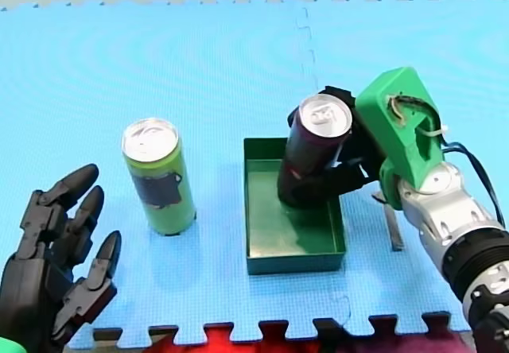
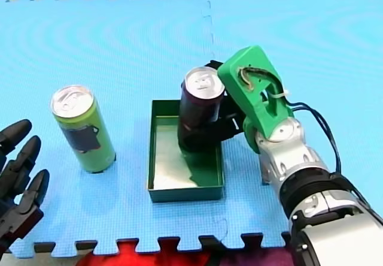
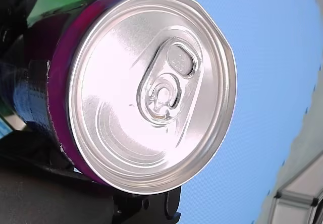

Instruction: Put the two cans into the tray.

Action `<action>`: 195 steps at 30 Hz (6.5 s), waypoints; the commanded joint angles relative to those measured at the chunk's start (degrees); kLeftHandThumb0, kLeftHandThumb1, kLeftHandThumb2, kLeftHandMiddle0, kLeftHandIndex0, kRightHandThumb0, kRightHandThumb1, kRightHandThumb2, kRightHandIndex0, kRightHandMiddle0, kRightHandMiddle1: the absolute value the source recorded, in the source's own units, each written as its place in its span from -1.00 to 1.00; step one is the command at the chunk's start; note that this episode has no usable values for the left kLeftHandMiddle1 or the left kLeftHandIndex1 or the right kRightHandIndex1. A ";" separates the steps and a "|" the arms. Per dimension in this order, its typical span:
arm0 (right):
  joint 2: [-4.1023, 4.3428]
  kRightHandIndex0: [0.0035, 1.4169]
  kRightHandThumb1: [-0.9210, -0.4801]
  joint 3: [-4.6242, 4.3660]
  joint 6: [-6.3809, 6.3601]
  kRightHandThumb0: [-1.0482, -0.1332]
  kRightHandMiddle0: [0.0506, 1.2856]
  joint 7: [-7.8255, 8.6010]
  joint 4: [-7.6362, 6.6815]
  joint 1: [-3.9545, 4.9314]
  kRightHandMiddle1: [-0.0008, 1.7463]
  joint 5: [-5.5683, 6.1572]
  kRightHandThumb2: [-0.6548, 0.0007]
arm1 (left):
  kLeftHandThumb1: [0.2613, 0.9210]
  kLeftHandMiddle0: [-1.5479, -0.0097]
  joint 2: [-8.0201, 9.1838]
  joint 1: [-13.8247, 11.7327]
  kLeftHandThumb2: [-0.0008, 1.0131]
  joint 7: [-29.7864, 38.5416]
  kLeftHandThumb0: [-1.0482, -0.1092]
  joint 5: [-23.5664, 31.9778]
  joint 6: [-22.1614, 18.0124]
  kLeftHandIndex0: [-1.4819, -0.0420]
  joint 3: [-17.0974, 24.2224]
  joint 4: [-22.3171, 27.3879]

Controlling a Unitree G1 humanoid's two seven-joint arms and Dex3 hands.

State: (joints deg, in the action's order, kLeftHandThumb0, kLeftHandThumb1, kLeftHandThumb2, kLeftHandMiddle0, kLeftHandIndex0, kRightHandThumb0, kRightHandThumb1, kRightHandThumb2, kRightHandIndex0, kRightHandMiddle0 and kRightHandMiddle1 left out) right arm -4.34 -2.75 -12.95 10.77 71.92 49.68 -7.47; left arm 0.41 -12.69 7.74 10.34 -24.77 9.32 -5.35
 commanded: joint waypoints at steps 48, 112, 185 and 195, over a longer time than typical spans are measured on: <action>0.71 -0.03 -0.17 -2.71 -4.84 0.35 -0.21 -3.18 0.61 0.29 0.64 -4.64 0.99 | 1.00 0.65 -0.80 -1.01 0.00 0.30 -1.00 0.53 0.28 0.90 -0.52 1.12; 4.63 -0.42 -1.00 0.69 -11.73 -0.85 -0.87 6.30 1.90 0.76 -1.00 -1.61 0.95 | 1.00 0.66 1.02 -0.82 0.03 2.03 -1.00 1.16 0.12 0.92 0.25 0.84; 16.81 -0.50 -0.78 7.26 -19.57 -0.71 -0.92 21.34 -0.16 -2.97 -1.00 5.50 1.00 | 1.00 0.66 1.60 -0.44 0.08 3.39 -1.00 2.32 0.42 0.92 1.50 0.38; 19.17 -0.51 -0.73 9.01 -20.82 -0.78 -0.89 23.29 -2.18 -6.76 -0.99 7.86 1.00 | 1.00 0.65 1.56 -0.48 0.07 2.03 -1.00 1.23 0.82 0.91 1.73 0.69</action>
State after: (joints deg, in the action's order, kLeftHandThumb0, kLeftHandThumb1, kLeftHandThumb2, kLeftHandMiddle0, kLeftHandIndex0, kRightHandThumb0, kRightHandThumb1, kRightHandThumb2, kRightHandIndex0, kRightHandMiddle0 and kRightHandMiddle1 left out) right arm 14.38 5.98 -33.21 33.89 70.36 43.78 -0.17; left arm 1.68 -13.24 10.17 11.75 -24.08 10.80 -4.76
